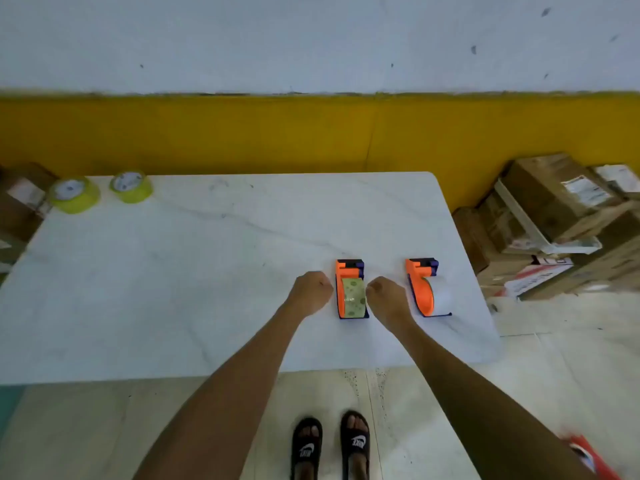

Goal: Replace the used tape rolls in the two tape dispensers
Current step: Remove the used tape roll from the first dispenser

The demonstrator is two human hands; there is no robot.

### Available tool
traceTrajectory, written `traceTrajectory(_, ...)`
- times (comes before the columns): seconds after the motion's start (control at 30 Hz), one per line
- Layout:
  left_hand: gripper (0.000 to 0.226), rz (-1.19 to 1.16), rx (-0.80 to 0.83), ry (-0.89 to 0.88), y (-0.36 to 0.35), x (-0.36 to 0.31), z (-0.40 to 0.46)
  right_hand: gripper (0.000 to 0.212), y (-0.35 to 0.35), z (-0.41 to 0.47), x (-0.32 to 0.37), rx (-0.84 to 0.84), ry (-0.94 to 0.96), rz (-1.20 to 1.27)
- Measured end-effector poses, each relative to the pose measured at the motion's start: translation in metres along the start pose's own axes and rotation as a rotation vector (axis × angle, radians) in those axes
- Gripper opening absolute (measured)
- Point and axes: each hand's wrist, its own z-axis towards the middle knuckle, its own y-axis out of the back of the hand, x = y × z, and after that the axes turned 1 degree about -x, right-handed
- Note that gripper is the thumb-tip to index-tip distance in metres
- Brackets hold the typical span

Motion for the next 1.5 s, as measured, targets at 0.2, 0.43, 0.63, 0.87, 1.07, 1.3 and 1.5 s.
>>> traceTrajectory(0.2,0.039,-0.395,0.021,0.227,-0.038,-0.013,0.005,0.019,0.002,0.018,-0.017,0.022,-0.064,0.217)
traceTrajectory(0.43,0.028,-0.746,-0.033,0.399,-0.048,-0.046,0.012,0.028,0.012,0.028,-0.024,0.049,0.001,0.291)
traceTrajectory(0.63,0.027,-0.860,-0.035,0.398,-0.024,-0.079,0.019,0.039,0.038,0.042,-0.015,0.019,0.118,0.282)
traceTrajectory(0.87,0.015,-0.952,-0.055,0.453,-0.013,-0.089,0.023,0.026,0.046,0.055,-0.008,0.247,0.033,0.305)
traceTrajectory(1.07,0.012,-0.936,-0.117,0.451,-0.021,-0.078,0.024,0.024,0.044,0.057,-0.007,0.256,0.027,0.306)
traceTrajectory(1.3,0.026,-0.863,-0.167,0.418,-0.041,-0.049,0.029,0.031,0.065,0.072,-0.016,0.131,0.016,0.333)
traceTrajectory(1.5,0.043,-0.707,-0.150,0.393,-0.071,-0.026,0.027,0.035,0.075,0.083,-0.006,0.117,-0.051,0.485)
